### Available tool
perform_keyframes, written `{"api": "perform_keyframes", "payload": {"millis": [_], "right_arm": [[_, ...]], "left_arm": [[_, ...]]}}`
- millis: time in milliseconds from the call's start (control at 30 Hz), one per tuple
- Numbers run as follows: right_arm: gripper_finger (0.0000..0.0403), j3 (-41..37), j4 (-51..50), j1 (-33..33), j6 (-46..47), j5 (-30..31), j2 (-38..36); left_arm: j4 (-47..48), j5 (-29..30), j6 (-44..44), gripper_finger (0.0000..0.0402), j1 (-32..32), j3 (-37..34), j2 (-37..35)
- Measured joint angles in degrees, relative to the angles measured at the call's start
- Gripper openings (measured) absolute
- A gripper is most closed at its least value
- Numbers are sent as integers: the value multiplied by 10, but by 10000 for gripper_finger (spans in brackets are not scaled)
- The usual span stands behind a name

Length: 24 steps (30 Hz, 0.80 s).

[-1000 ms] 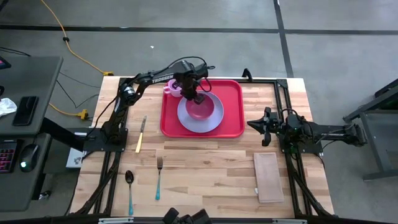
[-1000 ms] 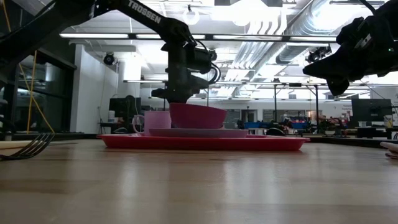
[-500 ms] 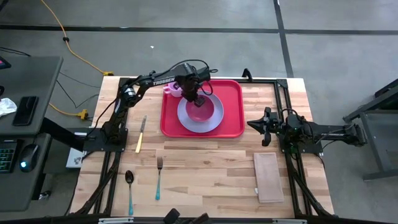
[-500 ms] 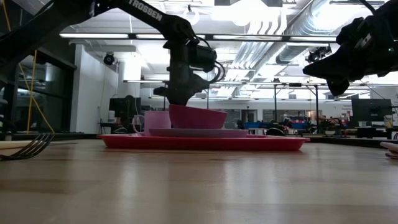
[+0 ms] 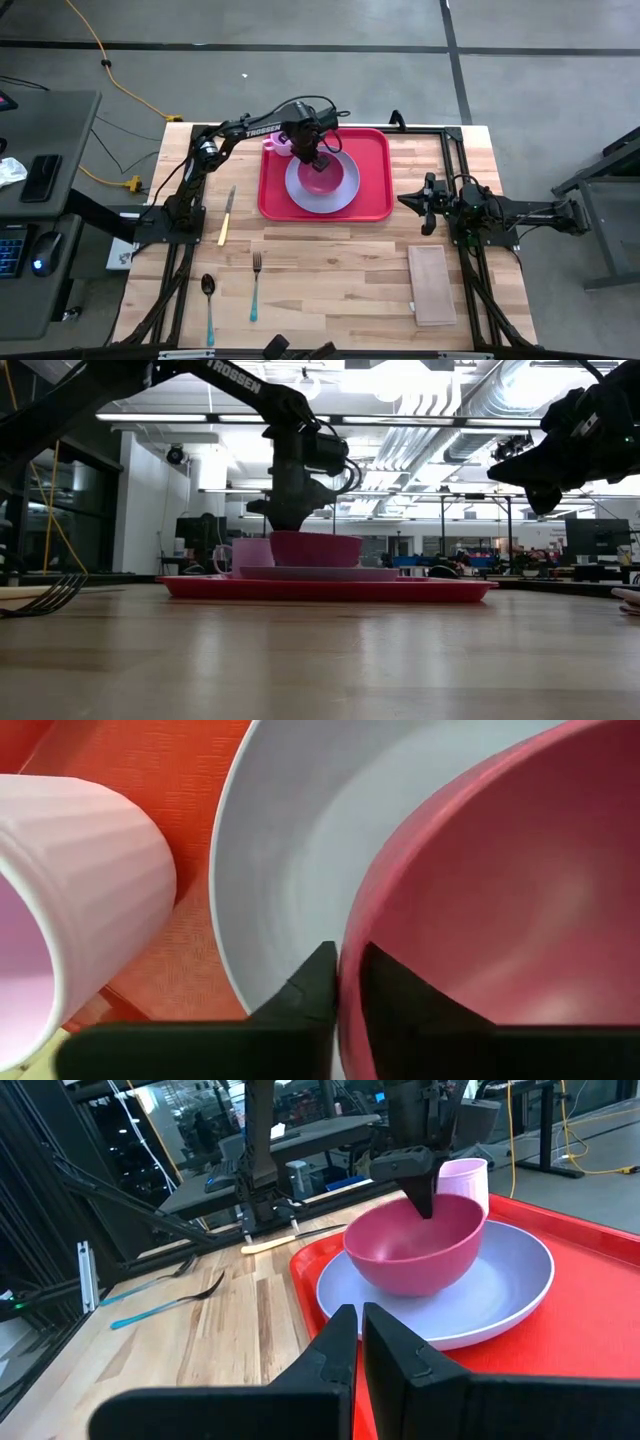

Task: Set up tray
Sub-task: Put the red bowl on the blue plate on the orange serving tray, then put the brown napkin to the left of the blue plate on the orange serving tray

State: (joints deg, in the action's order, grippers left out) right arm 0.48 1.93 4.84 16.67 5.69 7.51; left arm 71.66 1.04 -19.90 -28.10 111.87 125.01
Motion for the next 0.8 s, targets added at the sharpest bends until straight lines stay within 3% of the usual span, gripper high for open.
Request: {"api": "perform_keyframes", "payload": {"millis": [333,800], "right_arm": [[0,0,0,0,0,1,0],[0,0,0,0,0,0,0]], "left_arm": [[1,0,1,157,0,0,0],[47,0,-19,176,0,2,0]]}}
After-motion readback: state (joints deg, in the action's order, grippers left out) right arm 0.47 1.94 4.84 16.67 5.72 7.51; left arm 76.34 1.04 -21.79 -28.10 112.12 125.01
